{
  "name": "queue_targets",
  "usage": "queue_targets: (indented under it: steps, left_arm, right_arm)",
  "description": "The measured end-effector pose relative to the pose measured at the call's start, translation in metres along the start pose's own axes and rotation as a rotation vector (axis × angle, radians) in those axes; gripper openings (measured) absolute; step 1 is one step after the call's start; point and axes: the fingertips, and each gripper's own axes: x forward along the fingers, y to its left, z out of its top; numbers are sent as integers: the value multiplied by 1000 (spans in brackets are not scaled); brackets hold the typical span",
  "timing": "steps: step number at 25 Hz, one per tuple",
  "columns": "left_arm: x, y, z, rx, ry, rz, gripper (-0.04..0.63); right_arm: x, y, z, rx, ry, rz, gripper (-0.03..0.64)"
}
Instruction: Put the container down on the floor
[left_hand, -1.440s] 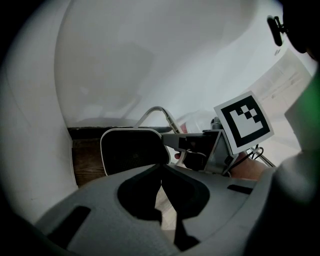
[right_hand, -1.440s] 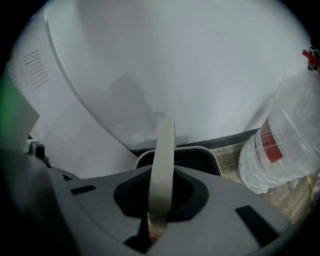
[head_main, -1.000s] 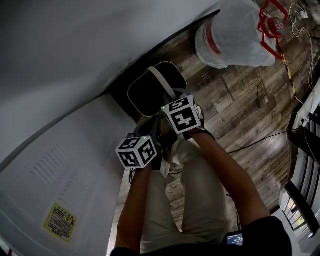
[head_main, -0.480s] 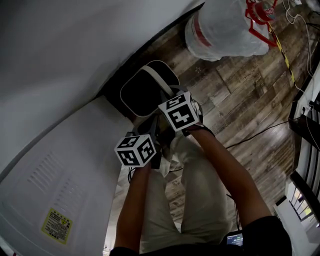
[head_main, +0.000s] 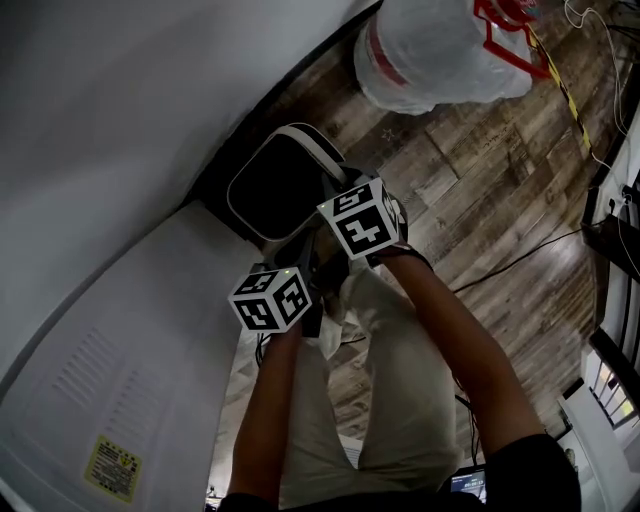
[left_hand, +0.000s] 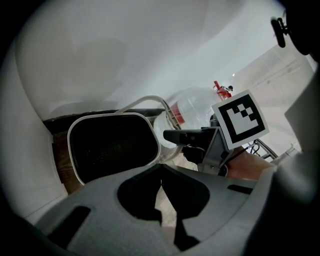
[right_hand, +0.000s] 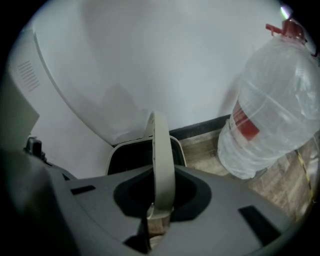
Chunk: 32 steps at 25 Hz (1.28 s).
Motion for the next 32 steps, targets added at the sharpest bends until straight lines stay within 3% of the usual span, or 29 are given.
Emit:
queue_targets:
  steps: [10,18,32]
  left_arm:
    - [27,-5,13,43,11,-15,18]
    - [43,16,15,45,30,6,18]
    - [72,25,27,106,38,-9,19]
  right_arm:
    - [8,-24,-8,1,-3,3,34]
    - [21,-44,-15,20,15,-19,34]
    - [40,-70,-41,72,52,-31,86]
